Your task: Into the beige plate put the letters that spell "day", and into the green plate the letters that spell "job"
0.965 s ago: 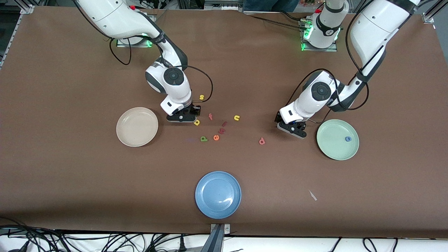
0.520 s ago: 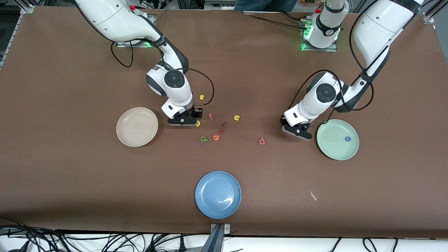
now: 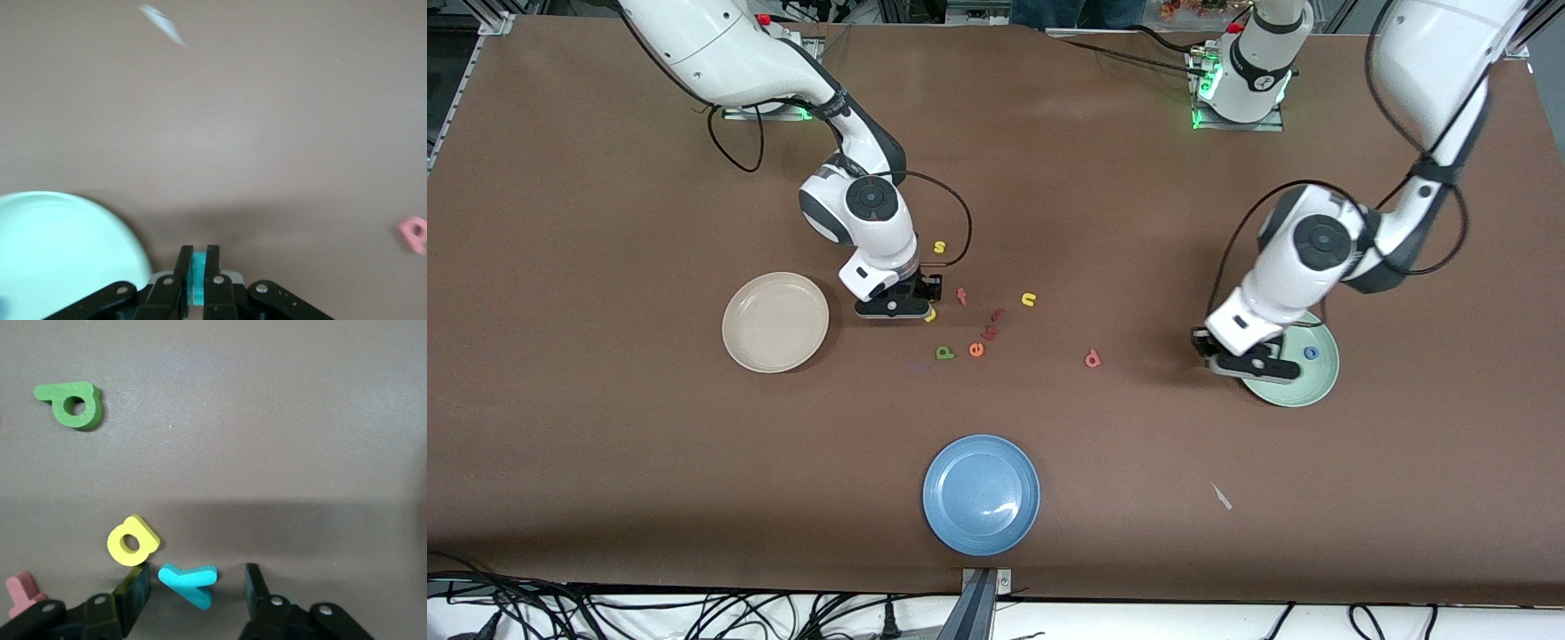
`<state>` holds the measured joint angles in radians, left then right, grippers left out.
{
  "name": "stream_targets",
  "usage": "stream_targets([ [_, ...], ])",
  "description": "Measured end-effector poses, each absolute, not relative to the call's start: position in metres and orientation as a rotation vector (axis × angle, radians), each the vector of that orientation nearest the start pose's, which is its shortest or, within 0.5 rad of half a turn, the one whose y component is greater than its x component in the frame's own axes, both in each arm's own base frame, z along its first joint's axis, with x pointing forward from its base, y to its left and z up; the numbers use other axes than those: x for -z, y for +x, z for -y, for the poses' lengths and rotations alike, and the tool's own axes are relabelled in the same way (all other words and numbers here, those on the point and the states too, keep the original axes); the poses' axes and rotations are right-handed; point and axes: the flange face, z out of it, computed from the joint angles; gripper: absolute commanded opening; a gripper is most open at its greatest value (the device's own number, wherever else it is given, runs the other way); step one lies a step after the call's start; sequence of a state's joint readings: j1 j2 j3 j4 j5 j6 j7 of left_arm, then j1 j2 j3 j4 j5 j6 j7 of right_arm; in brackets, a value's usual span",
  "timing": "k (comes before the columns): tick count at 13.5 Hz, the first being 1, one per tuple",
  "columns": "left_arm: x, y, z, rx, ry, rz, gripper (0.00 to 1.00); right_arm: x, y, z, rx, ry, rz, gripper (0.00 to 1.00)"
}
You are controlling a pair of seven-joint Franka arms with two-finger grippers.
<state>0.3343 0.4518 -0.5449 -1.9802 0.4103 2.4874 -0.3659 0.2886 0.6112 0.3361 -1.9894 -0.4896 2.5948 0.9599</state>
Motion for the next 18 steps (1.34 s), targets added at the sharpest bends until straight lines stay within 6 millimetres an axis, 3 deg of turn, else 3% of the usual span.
stream_targets([
  [2,-0.29,0.622,0.078,0.232,-3.104,-0.126,0.0,-0.17,0.49,-0.362,0.154,-3.143,0.039,0.56],
  [4,-0.279,0.618,0.037,0.121,-3.083,-0.157,0.0,-0.17,0.489,-0.364,0.161,-3.135,0.046,0.49],
  [7,-0.235,0.598,0.001,-0.188,-3.068,-0.257,0.0,-0.162,0.488,-0.365,0.16,-3.119,0.052,0.39],
  [9,-0.205,0.592,-0.021,-0.272,-3.099,-0.286,0.18,-0.161,0.488,-0.366,0.162,-3.114,0.054,0.35],
  [10,-0.197,0.59,-0.027,-0.292,-3.108,-0.3,0.27,-0.161,0.488,-0.366,0.162,-3.114,0.054,0.35],
  [11,-0.194,0.59,-0.029,-0.299,-3.112,-0.311,0.52,-0.161,0.488,-0.366,0.162,-3.114,0.054,0.35],
  [12,-0.194,0.59,-0.029,-0.296,-3.112,-0.318,0.89,-0.162,0.488,-0.366,0.163,-3.114,0.055,0.35],
  [13,-0.197,0.593,-0.028,-0.286,-3.115,-0.318,1.0,-0.162,0.488,-0.366,0.165,-3.114,0.058,0.35],
  [15,-0.215,0.607,-0.021,-0.26,-3.184,-0.236,1.0,-0.166,0.492,-0.364,0.159,-3.14,0.063,0.35],
  [18,-0.28,0.641,0.018,-0.332,-3.269,-0.1,1.0,-0.196,0.502,-0.356,0.17,-3.209,0.115,0.35],
])
